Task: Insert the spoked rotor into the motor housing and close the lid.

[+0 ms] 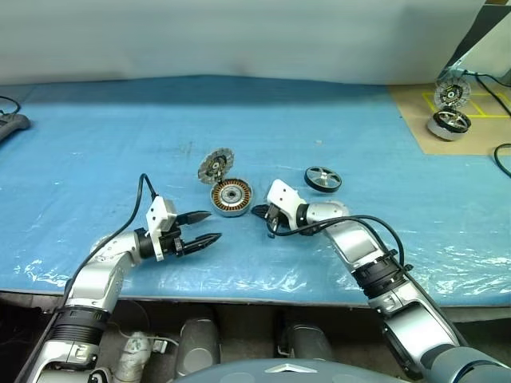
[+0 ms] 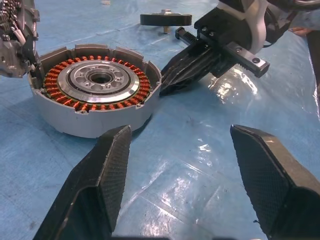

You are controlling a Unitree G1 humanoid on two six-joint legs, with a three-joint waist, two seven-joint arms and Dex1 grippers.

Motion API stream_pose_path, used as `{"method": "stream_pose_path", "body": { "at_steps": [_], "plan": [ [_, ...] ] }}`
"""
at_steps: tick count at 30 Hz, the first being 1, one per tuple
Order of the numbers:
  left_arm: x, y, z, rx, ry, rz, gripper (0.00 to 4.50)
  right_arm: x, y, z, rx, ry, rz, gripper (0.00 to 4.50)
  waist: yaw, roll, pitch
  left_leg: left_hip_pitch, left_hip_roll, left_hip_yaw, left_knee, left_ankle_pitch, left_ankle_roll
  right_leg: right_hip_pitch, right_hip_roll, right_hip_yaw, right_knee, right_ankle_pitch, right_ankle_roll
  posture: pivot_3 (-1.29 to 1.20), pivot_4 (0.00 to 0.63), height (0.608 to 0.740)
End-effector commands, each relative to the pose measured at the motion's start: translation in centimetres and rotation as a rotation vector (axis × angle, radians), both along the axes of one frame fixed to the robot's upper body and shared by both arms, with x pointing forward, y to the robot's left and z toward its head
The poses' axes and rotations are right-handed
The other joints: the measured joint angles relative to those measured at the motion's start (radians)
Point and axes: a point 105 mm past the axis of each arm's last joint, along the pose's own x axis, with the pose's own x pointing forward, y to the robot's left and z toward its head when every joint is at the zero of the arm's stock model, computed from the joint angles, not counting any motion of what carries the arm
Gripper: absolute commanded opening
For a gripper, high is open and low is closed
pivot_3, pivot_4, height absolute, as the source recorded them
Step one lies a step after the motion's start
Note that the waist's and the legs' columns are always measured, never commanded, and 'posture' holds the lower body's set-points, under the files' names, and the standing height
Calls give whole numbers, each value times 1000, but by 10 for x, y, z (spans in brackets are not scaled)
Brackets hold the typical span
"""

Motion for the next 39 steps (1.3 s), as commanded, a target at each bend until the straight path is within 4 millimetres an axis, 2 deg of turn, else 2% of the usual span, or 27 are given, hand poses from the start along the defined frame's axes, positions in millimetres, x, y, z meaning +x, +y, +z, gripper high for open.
{"method": "stream_pose_path", "body": {
  "at_steps": [1,12,16,22,30,35,39],
  "plan": [
    [3,-2,7,-7,-41,-13,3395,-12,5,-9,-27,48,51,29,0,0,0,0,0,0,0,0,0,0,0,0,0,0,0,0,150,740],
    [4,-4,6,-9,-47,-20,3395,-21,16,-12,-47,81,104,29,0,0,0,1,0,0,0,0,0,1,0,0,0,0,0,0,150,740],
    [2,-3,7,-10,-45,-22,3395,-18,28,1,13,64,132,29,-2,0,0,1,0,0,0,0,0,0,0,0,0,0,0,0,150,740],
    [-3,0,11,-21,-39,-8,3395,-18,62,27,161,106,172,29,-1,0,0,-2,0,0,0,0,0,-3,0,0,0,0,0,0,150,740],
    [-24,5,8,15,-7,-36,3395,7,92,41,235,69,81,29,-4,0,0,-3,0,0,-1,0,-1,-4,0,0,0,0,0,0,150,740],
    [-23,5,10,12,-19,-16,3395,15,100,36,199,17,35,29,0,1,0,-3,0,0,-1,1,-1,-4,0,0,0,0,0,0,150,740],
    [-22,3,13,8,-27,-9,3395,17,108,45,247,19,25,29,-3,1,0,-3,0,0,-1,1,-2,-3,0,0,0,0,0,0,150,740]
  ]
}}
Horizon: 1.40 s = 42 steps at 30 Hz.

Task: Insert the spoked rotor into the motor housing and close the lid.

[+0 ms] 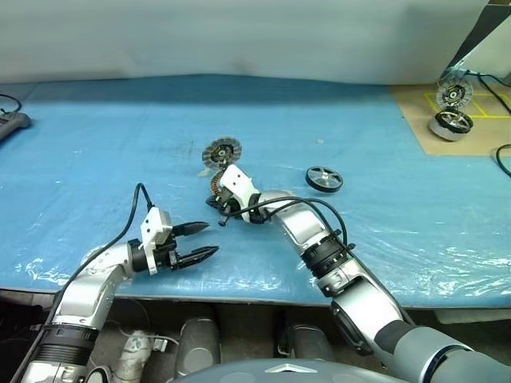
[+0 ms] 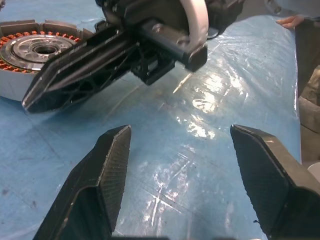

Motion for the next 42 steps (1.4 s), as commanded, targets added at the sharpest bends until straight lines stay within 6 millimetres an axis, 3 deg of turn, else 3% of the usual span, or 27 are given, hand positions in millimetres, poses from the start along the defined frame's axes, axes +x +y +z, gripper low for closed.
{"method": "stream_pose_path", "body": {
  "at_steps": [1,6,10,13,16,19,22,27,31,36,42],
  "plan": [
    [2,-2,14,-16,-49,0,3395,1,10,25,86,-22,23,29,-1,0,0,0,0,0,0,0,0,0,0,0,0,0,0,0,150,740],
    [3,-6,19,-47,-46,1,3395,-10,3,50,231,39,104,29,0,0,0,-1,0,0,0,0,0,0,0,0,0,0,0,0,150,740],
    [10,-12,26,-63,-69,9,3395,-17,-27,72,281,-20,136,29,7,0,0,-1,0,0,0,0,0,1,0,0,0,0,0,0,150,740],
    [17,-17,29,-70,-99,26,3395,-5,-66,63,147,-125,3,29,6,0,0,0,-1,0,0,0,0,2,0,0,0,0,0,0,150,740],
    [20,-21,29,-83,-111,40,3395,12,-110,67,85,-222,-216,29,5,0,0,0,-1,0,1,0,0,2,0,0,-1,0,1,0,150,740],
    [18,-23,25,-99,-98,50,3395,21,-157,70,-1,-301,-406,616,1,0,0,0,-1,0,0,0,-1,0,0,1,-1,0,1,0,150,740],
    [17,-25,21,-99,-88,51,3395,22,-187,77,-53,-331,-482,1595,1,0,0,0,-1,0,-1,0,-1,0,1,1,-1,0,1,0,150,740],
    [21,-31,21,-102,-87,22,3395,29,-226,94,-339,-402,-433,3377,3,3,2,0,-1,0,1,0,0,1,0,1,-1,0,1,0,150,740],
    [23,-30,20,-89,-81,3,3395,36,-255,88,-494,-351,-412,3377,3,4,2,1,-1,0,3,-1,2,2,0,1,0,0,1,0,150,740],
    [24,-33,18,-94,-85,-2,3395,44,-266,79,-517,-271,-404,3377,1,4,2,-2,-1,0,4,-1,2,1,0,1,0,0,0,0,150,740],
    [18,-32,13,-93,-79,3,3395,46,-242,78,-398,-193,-342,3377,1,4,2,-2,0,0,6,-2,4,-1,0,0,3,0,0,0,150,740]
  ]
}}
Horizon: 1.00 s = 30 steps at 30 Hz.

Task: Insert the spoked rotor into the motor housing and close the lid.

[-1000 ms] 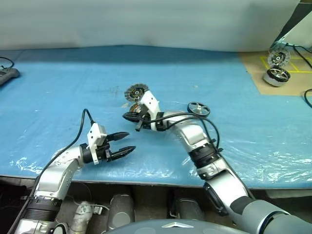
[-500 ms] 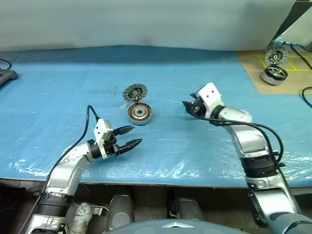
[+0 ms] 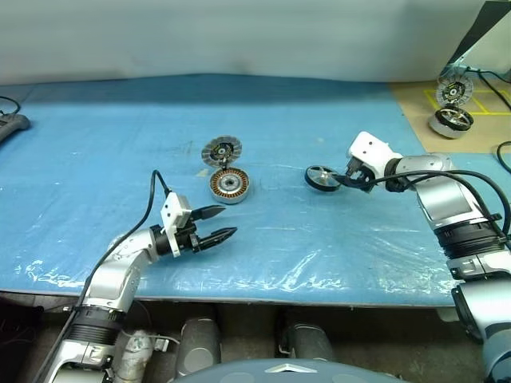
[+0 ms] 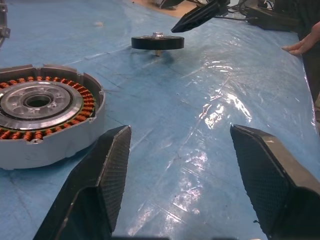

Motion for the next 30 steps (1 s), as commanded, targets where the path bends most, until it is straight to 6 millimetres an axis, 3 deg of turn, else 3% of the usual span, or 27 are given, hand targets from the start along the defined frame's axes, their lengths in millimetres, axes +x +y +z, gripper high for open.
{"method": "stream_pose_path", "body": {
  "at_steps": [1,5,11,19,27,30],
  "plan": [
    [-6,2,2,8,-33,-8,3395,3,21,24,126,-15,49,3377,0,0,0,0,0,0,0,0,0,0,0,0,1,0,0,0,150,740],
    [-9,6,-3,27,-30,-8,3395,2,31,33,199,21,72,3377,6,0,0,0,0,0,2,0,0,0,0,0,1,0,0,0,150,740],
    [-9,1,3,23,-39,-11,3395,6,14,2,101,86,17,3377,12,0,0,-1,0,0,2,0,0,1,-1,0,1,0,0,0,150,740],
    [-4,1,7,31,-34,-6,3395,12,3,-8,72,101,-37,3377,5,0,0,-1,0,0,2,0,0,0,0,0,1,0,0,0,150,740],
    [-2,-2,12,26,-44,-3,3395,4,12,-20,28,127,33,3377,5,0,0,-1,0,0,2,0,0,0,0,0,1,0,0,0,150,740],
    [-3,-3,13,24,-45,-1,3395,1,14,-24,15,133,50,2751,5,0,0,-1,0,0,2,0,0,0,0,0,1,0,0,0,150,740]
  ]
}}
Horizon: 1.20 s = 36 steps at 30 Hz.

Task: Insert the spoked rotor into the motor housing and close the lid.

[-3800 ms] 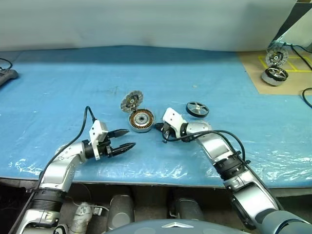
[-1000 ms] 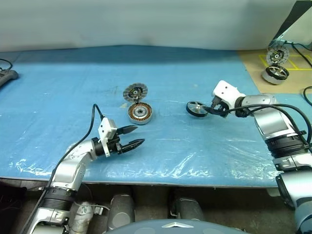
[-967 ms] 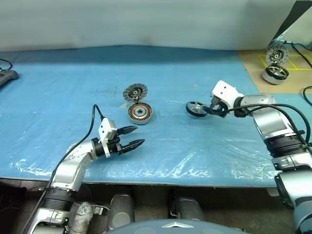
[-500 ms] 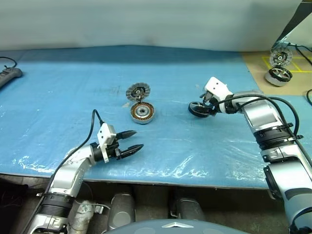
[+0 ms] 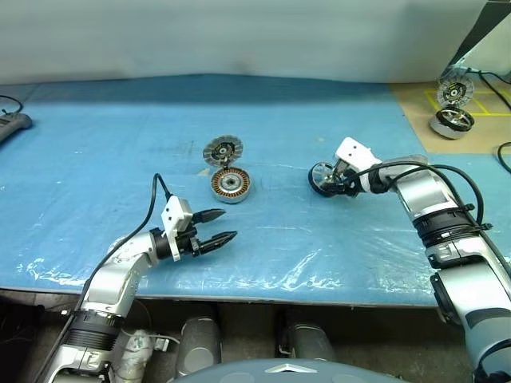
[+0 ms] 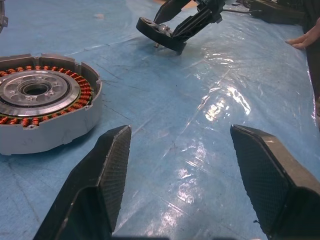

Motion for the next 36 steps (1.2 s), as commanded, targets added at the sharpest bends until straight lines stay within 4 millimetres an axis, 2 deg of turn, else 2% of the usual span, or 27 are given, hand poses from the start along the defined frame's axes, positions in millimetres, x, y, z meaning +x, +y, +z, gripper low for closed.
{"method": "stream_pose_path", "body": {
  "at_steps": [1,4,5,10,14,17,19,22,24,27,29,34,36],
  "plan": [
    [-1,-3,13,-4,-48,-11,3395,-2,7,5,-22,-32,52,2420,0,0,0,0,0,0,0,0,0,0,0,0,0,0,0,0,150,740],
    [-2,-3,13,-3,-44,-12,3395,-4,7,3,-31,-30,59,1403,-1,0,0,1,0,0,0,0,0,1,0,0,0,0,0,0,150,740],
    [-3,-4,13,-3,-44,-12,3395,-4,7,2,-33,-28,60,1203,-2,0,0,2,0,0,0,0,0,2,0,0,0,0,0,0,150,740],
    [-1,-9,22,-7,-51,-10,3395,-10,8,-5,-53,-13,72,1195,-1,0,0,4,0,0,0,0,0,3,0,0,0,0,0,0,150,740],
    [-3,-10,27,-11,-54,-3,3395,-9,12,7,40,-52,35,1195,0,0,0,3,0,0,0,0,0,3,0,0,0,0,0,0,150,740],
    [-2,-9,31,-20,-52,16,3395,-22,33,35,233,-99,107,1195,0,0,0,3,0,0,0,0,0,3,0,0,0,0,0,0,150,740],
    [-2,-10,32,-23,-49,26,3395,-41,55,51,403,-91,180,1195,-1,0,0,1,0,0,-1,0,0,1,0,0,0,0,0,0,150,740],
    [2,-11,30,-36,-38,68,3395,-64,92,53,585,-25,271,1195,-3,1,0,1,1,0,-2,0,0,-1,1,0,0,0,0,0,150,740],
    [2,-11,30,-40,-37,79,3395,-66,103,51,603,-16,283,1195,-1,1,0,1,1,0,-1,0,0,-1,1,0,0,0,0,0,150,740],
    [5,-2,29,-22,-50,124,3395,-59,133,58,672,-10,320,1195,-2,1,0,1,0,0,0,0,0,0,0,0,0,0,0,0,150,740],
    [10,6,28,-8,-67,171,3395,-53,144,58,684,-13,325,1195,-4,1,0,1,0,0,0,0,0,0,0,0,0,0,0,0,150,740],
    [24,30,22,15,-122,326,3395,-17,164,58,655,-88,264,1195,-4,1,0,0,0,0,-2,2,-3,-1,0,0,-1,0,0,0,150,740],
    [26,37,18,13,-127,370,3395,-9,170,58,642,-102,262,1195,-4,1,0,-2,0,0,-2,2,-4,-2,0,0,-2,0,0,0,150,740]
  ]
}}
